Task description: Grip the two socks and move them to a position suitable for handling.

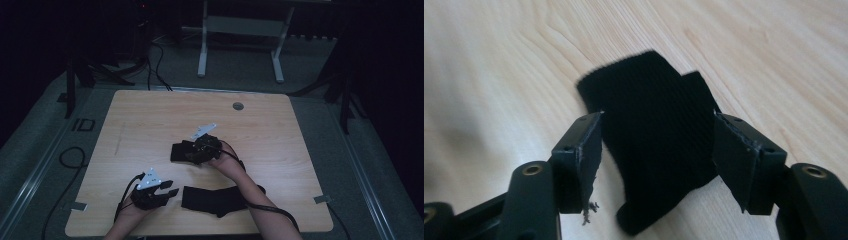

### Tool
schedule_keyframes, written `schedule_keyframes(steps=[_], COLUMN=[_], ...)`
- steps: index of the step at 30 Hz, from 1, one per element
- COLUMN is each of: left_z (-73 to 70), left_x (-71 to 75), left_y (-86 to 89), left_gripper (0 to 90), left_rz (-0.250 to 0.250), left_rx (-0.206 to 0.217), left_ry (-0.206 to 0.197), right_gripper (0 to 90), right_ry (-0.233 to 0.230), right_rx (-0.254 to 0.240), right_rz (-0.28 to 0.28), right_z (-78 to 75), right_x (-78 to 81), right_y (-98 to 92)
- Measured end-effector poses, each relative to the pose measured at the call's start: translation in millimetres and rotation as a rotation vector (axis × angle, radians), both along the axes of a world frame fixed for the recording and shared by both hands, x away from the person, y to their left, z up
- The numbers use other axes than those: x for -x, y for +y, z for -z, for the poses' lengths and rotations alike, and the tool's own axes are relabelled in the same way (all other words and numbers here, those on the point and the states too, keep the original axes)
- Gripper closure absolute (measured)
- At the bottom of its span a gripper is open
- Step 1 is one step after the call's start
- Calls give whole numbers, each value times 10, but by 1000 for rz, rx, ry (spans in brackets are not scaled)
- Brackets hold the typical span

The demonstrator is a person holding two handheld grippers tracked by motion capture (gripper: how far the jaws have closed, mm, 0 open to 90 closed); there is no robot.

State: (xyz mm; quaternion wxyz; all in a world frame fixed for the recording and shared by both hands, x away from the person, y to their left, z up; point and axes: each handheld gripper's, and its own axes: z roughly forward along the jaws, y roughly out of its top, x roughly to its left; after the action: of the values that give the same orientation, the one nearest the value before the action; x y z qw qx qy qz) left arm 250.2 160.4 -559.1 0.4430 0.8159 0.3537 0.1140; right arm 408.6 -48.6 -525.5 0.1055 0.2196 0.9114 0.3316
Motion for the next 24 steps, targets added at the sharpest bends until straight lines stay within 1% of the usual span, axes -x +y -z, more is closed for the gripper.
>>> schedule_keyframes(steps=[2,6,8,9,10,11,13,15,16,17,18,19,20,21,22,23,24], left_z=[-6,-16,-19,-20,-20,-22,-24,-28,-31,-31,-35,-36,-36,-36,-36,-44,-52], left_x=[-8,-42,-51,-57,-63,-72,-86,-105,-112,-112,-127,-134,-144,-153,-153,-173,-185], left_y=[8,32,36,37,36,36,33,36,39,39,42,46,50,53,53,55,54], left_gripper=[598,598,598,598,593,560,556,556,555,545,545,512,495,473,468,468,440], left_rz=[-7,-12,-15,-19,-25,-28,-43,-63,-71,-71,-85,-93,-102,-108,-108,-129,-141], left_rx=[1,19,21,22,25,22,14,16,12,12,13,10,14,18,18,12,18], left_ry=[-2,17,19,18,20,23,16,19,17,17,19,16,16,18,18,9,5], right_gripper=[343,342,388,442,531,615,695,730,742,742,747,751,751,751,751,751,751], right_ry=[2,50,67,70,68,69,72,78,73,73,73,69,68,76,76,78,65], right_rx=[35,75,45,35,20,13,2,11,20,20,22,19,10,-9,-9,-18,-32], right_rz=[8,16,19,28,24,23,26,30,33,33,39,36,33,32,32,30,19], right_z=[78,241,266,269,273,273,273,259,246,246,236,203,179,153,153,128,66], right_x=[-42,-123,-133,-124,-115,-99,-82,-73,-68,-68,-56,-10,17,38,38,58,122], right_y=[41,71,47,35,19,9,-2,6,11,11,11,-7,-27,-53,-53,-74,-117])
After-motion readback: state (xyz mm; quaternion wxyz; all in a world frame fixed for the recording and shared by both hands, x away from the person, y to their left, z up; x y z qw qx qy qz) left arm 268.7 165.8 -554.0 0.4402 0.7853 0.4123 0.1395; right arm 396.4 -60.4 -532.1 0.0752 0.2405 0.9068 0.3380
